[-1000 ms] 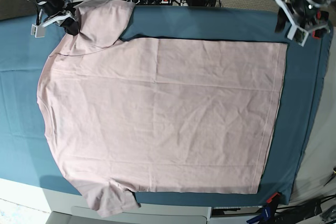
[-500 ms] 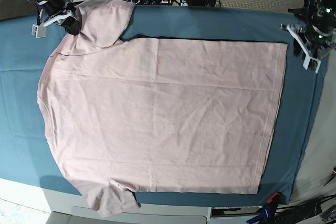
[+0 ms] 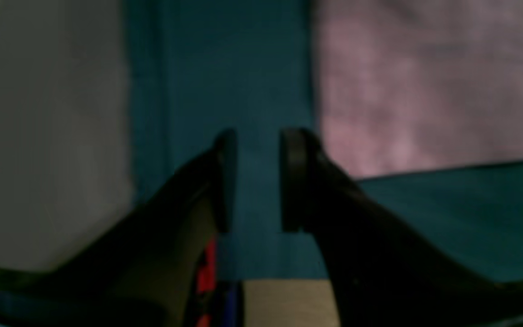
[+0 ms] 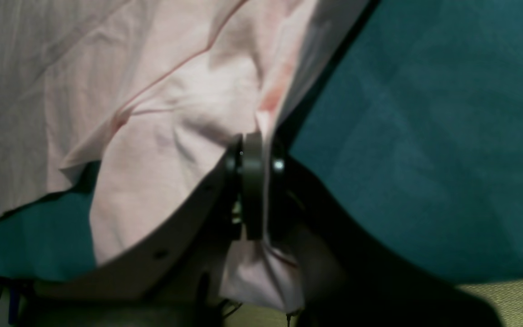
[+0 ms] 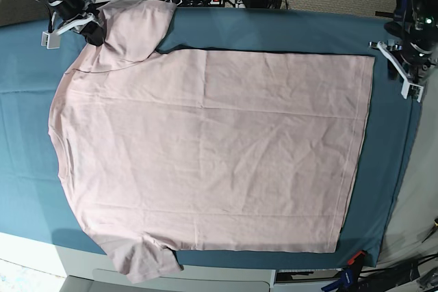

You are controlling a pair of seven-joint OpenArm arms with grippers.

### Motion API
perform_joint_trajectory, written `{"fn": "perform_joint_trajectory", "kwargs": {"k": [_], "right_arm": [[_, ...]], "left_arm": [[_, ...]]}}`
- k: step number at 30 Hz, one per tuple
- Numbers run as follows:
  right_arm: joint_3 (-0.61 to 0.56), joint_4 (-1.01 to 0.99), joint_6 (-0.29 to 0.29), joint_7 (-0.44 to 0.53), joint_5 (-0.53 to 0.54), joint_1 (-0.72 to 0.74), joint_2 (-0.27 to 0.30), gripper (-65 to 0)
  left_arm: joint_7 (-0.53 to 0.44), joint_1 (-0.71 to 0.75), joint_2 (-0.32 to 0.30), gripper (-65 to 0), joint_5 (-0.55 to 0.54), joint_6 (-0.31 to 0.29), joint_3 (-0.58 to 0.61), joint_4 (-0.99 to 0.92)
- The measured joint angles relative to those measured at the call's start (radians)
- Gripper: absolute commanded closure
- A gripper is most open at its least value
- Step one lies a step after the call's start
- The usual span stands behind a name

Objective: Fold the T-shirt properly
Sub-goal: 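Grasp the shirt's shoulder edge corners with the left and right grippers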

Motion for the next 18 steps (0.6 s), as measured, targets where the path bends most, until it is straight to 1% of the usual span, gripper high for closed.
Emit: {"fn": "perform_joint_trajectory", "kwargs": {"k": [2, 6, 9, 10, 13, 15, 18], "right_arm": [[0.0, 0.0, 0.0, 0.0, 0.0, 0.0, 0.0, 0.0], [0.0, 0.0, 0.0, 0.002, 0.003, 0.0, -0.002, 0.0], [0.0, 0.0, 0.0, 0.002, 0.003, 0.0, -0.002, 0.0], [0.0, 0.0, 0.0, 0.002, 0.003, 0.0, -0.002, 0.0], [0.0, 0.0, 0.0, 0.002, 0.003, 0.0, -0.002, 0.0], [0.0, 0.0, 0.0, 0.002, 0.003, 0.0, -0.002, 0.0], [0.0, 0.0, 0.011, 0.002, 0.003, 0.0, -0.002, 0.0]], "left_arm": [[0.012, -0.027, 0.008, -17.7, -0.047, -0.002, 0.0, -0.053], [0.077, -0.113, 0.026, -17.7, -0.19, -0.084, 0.0, -0.198], [0.162, -0.178, 0.026, -17.7, -0.285, -0.121, -0.003, -0.294], [0.185, -0.192, 0.026, -17.7, -0.321, -0.145, -0.008, -0.317], [0.214, -0.204, 0.026, -17.7, -0.426, -0.201, -0.036, -0.356], [0.229, -0.203, 0.026, -17.7, -0.461, -0.215, -0.056, -0.369], [0.233, -0.206, 0.026, -17.7, -0.482, -0.215, -0.066, -0.409]]}}
